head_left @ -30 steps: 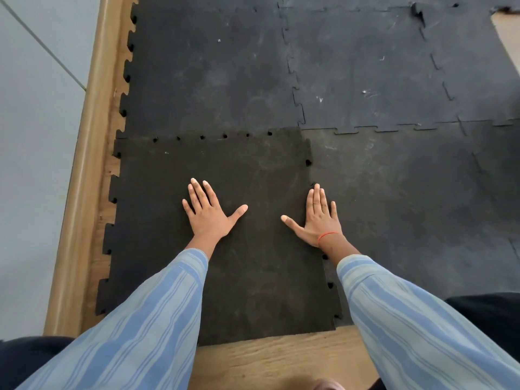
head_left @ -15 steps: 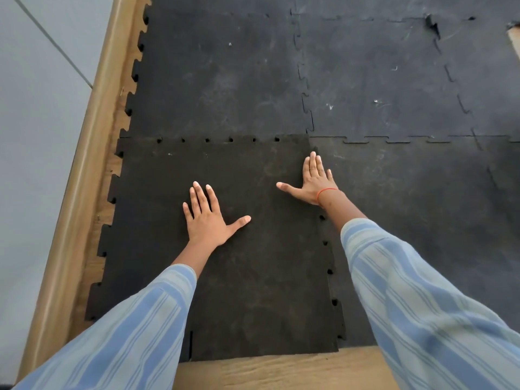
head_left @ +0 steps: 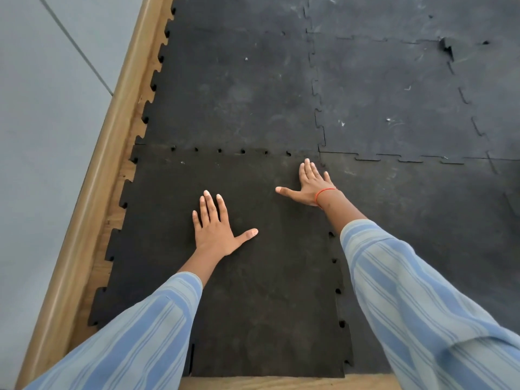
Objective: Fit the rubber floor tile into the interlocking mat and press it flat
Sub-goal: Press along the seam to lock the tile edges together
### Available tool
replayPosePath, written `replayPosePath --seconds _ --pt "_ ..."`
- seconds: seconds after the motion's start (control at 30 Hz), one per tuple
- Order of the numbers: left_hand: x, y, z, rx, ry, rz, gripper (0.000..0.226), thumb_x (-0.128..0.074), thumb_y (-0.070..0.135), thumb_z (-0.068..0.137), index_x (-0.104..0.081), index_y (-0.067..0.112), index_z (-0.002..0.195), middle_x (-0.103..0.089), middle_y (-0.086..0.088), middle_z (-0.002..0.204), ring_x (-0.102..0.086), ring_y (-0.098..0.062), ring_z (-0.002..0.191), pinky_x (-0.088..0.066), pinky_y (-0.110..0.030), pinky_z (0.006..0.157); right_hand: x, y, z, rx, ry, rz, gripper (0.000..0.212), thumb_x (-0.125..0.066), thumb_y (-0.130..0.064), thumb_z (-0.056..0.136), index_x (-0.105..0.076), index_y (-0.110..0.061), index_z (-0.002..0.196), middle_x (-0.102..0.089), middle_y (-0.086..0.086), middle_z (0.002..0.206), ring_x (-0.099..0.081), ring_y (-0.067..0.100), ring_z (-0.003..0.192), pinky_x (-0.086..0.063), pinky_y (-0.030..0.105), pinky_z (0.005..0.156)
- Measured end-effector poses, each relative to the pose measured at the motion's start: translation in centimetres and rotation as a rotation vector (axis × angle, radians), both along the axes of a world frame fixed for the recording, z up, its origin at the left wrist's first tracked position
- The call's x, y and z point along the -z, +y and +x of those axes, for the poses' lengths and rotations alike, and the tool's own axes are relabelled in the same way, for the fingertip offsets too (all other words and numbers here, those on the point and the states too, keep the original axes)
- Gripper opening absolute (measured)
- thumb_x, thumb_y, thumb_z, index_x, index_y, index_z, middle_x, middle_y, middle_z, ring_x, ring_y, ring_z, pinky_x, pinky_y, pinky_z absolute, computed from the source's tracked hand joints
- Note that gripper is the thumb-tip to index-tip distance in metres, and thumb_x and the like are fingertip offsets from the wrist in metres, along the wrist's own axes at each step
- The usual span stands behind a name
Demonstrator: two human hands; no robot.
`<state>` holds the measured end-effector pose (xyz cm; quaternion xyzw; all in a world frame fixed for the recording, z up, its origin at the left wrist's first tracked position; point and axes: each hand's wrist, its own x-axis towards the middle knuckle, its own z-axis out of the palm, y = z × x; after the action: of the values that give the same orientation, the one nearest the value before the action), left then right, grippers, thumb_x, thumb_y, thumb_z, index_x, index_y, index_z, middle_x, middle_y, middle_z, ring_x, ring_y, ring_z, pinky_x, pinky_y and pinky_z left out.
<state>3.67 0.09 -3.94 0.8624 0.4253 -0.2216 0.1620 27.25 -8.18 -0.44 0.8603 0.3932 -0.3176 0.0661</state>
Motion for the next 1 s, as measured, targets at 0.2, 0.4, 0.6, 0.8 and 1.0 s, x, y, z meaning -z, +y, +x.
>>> replayPosePath --seconds 0.2,0.4,0.6,0.8,1.0 --pt "-0.2 4.5 1.2 0.117 0.009 -0.030 0.139 -0.035 0.098 0.055 0.030 0.016 0.146 0.038 -0.011 0.152 0.028 -0.027 0.144 0.006 -0.051 0.117 1.8 2.3 -0.4 -0.023 -0.029 0.059 0.114 -0.022 -0.088 0.072 0.015 -0.013 0.149 0.024 0.000 0.158 0.020 0.014 0.145 0.005 0.047 0.120" --pt "-1.1 10.0 3.2 0.152 -0.013 -0.013 0.148 -0.051 0.093 0.051 0.023 0.011 0.149 0.032 -0.007 0.156 0.020 -0.022 0.147 0.001 -0.047 0.120 1.8 3.1 0.1 -0.015 -0.006 -0.003 0.110 -0.019 -0.086 0.074 0.014 -0.013 0.149 0.023 0.000 0.158 0.019 0.015 0.146 0.005 0.046 0.120" --pt "-1.3 11.2 4.3 0.150 0.075 -0.049 0.155 -0.057 0.092 0.047 0.027 0.009 0.147 0.035 -0.007 0.155 0.024 -0.022 0.146 0.002 -0.046 0.119 0.3 7.2 -1.3 -0.085 -0.048 0.070 0.078 -0.013 -0.061 0.094 0.000 -0.009 0.151 0.013 0.002 0.161 0.013 0.014 0.147 0.006 0.045 0.119" --pt "-1.9 12.3 4.2 0.233 0.130 -0.053 0.154 -0.065 0.087 0.048 0.024 0.010 0.149 0.032 -0.006 0.156 0.020 -0.020 0.147 -0.001 -0.044 0.119 1.2 10.7 -5.5 -0.193 0.061 0.043 0.074 -0.011 -0.060 0.095 0.004 -0.013 0.151 0.017 -0.002 0.160 0.014 0.013 0.147 0.003 0.045 0.120" --pt "-2.3 14.4 3.2 0.357 0.141 0.012 0.154 -0.067 0.084 0.049 0.021 0.009 0.150 0.028 -0.006 0.158 0.018 -0.020 0.148 -0.002 -0.044 0.119 2.3 10.3 -6.0 -0.214 -0.029 0.015 0.081 -0.011 -0.066 0.092 0.012 -0.015 0.150 0.024 -0.003 0.158 0.018 0.013 0.146 0.005 0.044 0.120"
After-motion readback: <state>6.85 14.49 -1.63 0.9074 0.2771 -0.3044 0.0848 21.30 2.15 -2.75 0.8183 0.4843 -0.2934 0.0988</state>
